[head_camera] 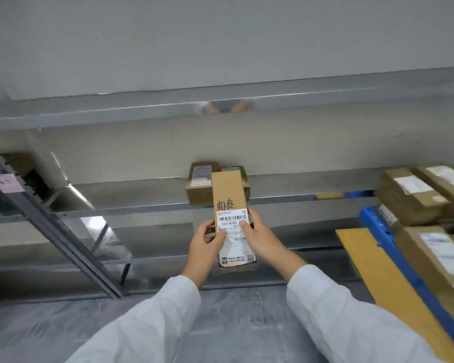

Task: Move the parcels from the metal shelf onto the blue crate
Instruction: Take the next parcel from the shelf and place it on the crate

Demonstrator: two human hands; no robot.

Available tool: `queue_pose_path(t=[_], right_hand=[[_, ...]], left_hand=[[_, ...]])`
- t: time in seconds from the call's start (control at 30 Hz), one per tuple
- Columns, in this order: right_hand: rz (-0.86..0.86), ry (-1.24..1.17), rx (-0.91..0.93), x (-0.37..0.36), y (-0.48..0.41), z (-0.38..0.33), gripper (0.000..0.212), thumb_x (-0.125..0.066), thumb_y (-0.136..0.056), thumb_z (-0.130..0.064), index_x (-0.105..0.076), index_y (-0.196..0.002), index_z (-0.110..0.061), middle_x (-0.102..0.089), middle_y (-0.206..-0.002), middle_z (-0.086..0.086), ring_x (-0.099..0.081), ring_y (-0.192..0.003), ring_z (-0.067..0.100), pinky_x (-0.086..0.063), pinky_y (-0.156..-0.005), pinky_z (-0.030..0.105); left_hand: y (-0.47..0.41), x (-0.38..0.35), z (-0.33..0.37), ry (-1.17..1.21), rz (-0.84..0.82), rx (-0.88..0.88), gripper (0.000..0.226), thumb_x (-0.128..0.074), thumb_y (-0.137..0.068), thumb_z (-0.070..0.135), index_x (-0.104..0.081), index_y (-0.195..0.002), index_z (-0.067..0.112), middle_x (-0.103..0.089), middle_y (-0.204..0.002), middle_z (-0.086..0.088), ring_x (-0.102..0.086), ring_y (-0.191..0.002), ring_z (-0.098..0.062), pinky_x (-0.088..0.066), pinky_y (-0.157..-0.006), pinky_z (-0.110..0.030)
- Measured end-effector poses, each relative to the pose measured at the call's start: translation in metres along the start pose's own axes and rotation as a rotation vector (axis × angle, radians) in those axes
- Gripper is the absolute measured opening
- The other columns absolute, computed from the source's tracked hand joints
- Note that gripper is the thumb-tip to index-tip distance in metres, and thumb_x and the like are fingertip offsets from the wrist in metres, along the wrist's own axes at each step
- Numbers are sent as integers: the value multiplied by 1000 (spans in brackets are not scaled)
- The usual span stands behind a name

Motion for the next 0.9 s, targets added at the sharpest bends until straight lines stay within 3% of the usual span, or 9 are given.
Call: queue_pose_path(t=[0.13, 0.3, 0.43, 0.53, 0.63, 0.73, 0.83, 0.9], right_hand=[[178, -10, -31, 92, 60, 32, 32, -37, -104, -34, -37, -135, -35, -64, -125, -3, -67, -96, 9, -51, -61, 19], [409, 12, -80, 191, 141, 69, 32, -36, -103, -28, -42, -135, -33, -65, -120, -4, -66, -93, 7, -53, -68, 23], [597, 7, -125, 249, 202, 96, 35, -37, -103, -26, -42, -138, -32, -64, -115, -6, -61, -82, -3, -46, -56, 13], [760, -6, -198, 278, 244, 126, 43, -36, -104, -29, -30, -146, -30, -60, -126, 0, -65, -92, 10, -54, -64, 22], [915, -89, -263, 302, 279, 160, 51, -34, -104, -27, -16, -152, -30, -50, -139, 7, -64, -102, 24, -54, -67, 31], [929, -57, -290, 329, 292, 181, 43, -33, -104, -27, -25, -147, -31, -52, -136, 7, -63, -101, 22, -54, -67, 32], [904, -36, -332, 361, 288, 201, 40, -34, -105, -28, -30, -145, -29, -53, -134, 7, -63, -99, 20, -50, -62, 26], [877, -16, -346, 383, 277, 211, 41, -34, -105, -26, -30, -146, -29, -53, -134, 8, -62, -101, 22, -50, -68, 29]], left_hand=[[31, -99, 7, -31, -189, -42, 32, -62, -95, 19, -51, -125, 24, -62, -110, 12, -66, -93, -4, -55, -62, -16], [80, -213, 15, -27, -416, -95, 30, -62, -94, 17, -54, -123, 20, -63, -118, 3, -64, -103, -9, -57, -73, -20], [118, -284, 22, -54, -539, -169, 29, -64, -93, 14, -56, -121, 17, -62, -109, 11, -62, -87, 12, -48, -65, -5], [151, -331, 15, -39, -665, -151, 31, -63, -94, 18, -55, -123, 23, -63, -107, 13, -63, -82, 15, -49, -60, -7], [180, -374, 4, -31, -740, -131, 30, -63, -94, 20, -55, -123, 23, -61, -114, 9, -63, -91, 5, -51, -62, -9], [192, -408, -10, -34, -744, -93, 33, -63, -94, 23, -54, -126, 20, -59, -120, 4, -61, -104, -7, -53, -68, -14], [189, -442, -23, -17, -733, -47, 34, -63, -94, 24, -53, -126, 20, -58, -121, 3, -61, -101, -7, -51, -63, -9], [180, -464, -28, -13, -700, -26, 38, -64, -93, 24, -52, -129, 18, -57, -123, 0, -62, -102, -9, -52, -65, -12]])
Point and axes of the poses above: each hand's wrist, its own y-axis away from the middle knuckle, its own x-axis out of the back of the hand, z = x × y, the point moved 7 cm from there along -y, towards the middle knuckle
